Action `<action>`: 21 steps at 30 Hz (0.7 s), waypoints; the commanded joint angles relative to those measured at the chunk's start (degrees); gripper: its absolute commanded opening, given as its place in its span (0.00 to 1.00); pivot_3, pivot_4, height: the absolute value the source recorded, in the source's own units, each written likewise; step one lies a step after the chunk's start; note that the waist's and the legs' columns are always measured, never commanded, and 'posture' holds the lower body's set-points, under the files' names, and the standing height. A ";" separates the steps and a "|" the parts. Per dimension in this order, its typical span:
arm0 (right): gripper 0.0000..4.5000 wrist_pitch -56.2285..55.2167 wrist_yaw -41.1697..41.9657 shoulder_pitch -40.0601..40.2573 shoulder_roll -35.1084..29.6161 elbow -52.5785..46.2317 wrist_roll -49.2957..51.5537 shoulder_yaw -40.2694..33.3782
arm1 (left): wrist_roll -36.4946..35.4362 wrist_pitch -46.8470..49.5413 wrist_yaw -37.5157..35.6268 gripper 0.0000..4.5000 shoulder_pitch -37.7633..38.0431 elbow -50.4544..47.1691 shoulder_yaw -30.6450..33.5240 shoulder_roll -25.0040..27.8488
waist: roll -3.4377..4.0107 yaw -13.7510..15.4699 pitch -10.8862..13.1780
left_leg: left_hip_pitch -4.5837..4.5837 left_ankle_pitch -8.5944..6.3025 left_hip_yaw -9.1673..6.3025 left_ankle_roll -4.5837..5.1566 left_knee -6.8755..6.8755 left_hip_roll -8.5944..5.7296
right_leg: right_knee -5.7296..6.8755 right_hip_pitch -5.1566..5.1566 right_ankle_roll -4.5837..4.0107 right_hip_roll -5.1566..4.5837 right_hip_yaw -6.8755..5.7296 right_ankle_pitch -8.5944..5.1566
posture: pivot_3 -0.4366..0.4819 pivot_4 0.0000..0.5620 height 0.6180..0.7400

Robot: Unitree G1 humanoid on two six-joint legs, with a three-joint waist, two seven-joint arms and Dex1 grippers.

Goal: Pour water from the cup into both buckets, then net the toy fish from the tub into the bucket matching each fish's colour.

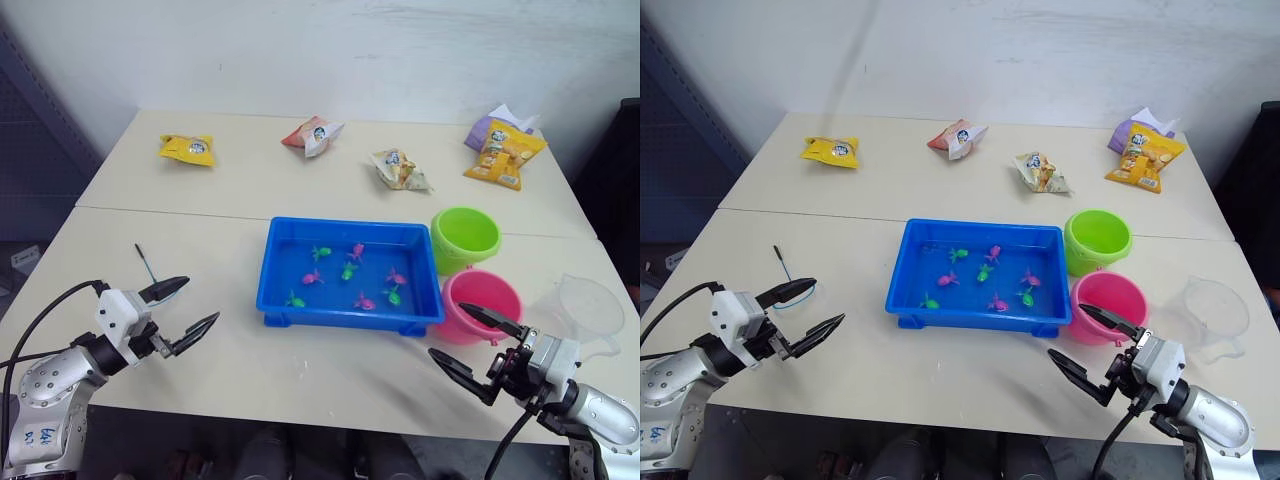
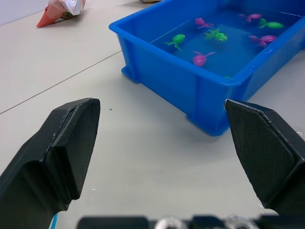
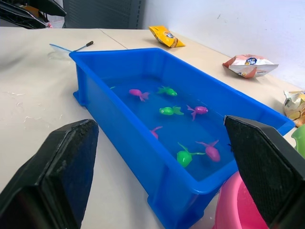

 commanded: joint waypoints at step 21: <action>1.00 -6.59 -28.35 32.37 26.32 -12.66 -3.13 -20.27 | -7.77 22.13 -13.30 0.99 -24.35 -11.03 -22.57 0.82 | 0.29 -1.13 -0.10 | 0.01 0.09 -0.09 -0.43 -0.19 -0.02 | 0.03 0.02 0.00 0.05 0.18 -0.04 | 0.48 0.27 0.98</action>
